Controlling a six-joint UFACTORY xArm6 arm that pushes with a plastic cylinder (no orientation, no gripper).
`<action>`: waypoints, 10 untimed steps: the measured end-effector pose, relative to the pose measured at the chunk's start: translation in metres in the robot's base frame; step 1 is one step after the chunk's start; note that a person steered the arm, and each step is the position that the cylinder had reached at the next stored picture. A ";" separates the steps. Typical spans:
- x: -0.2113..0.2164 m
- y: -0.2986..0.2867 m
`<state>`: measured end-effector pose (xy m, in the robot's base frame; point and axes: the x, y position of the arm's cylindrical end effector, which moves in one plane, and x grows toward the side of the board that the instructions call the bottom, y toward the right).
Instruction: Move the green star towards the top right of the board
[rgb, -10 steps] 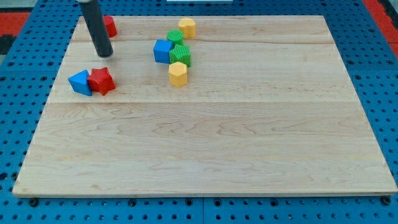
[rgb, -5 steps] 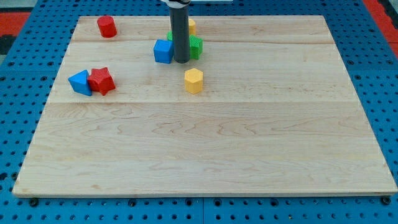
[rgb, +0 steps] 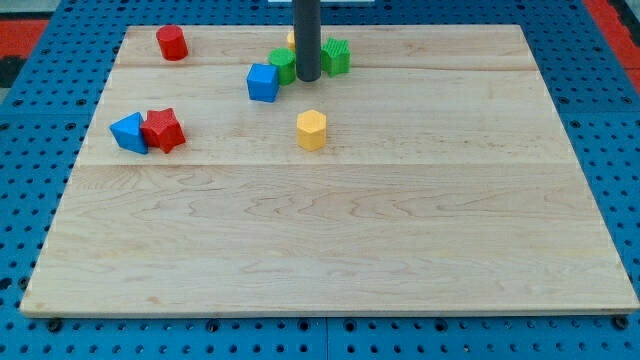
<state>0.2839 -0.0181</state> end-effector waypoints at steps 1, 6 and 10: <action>-0.013 0.009; -0.025 0.044; -0.046 0.130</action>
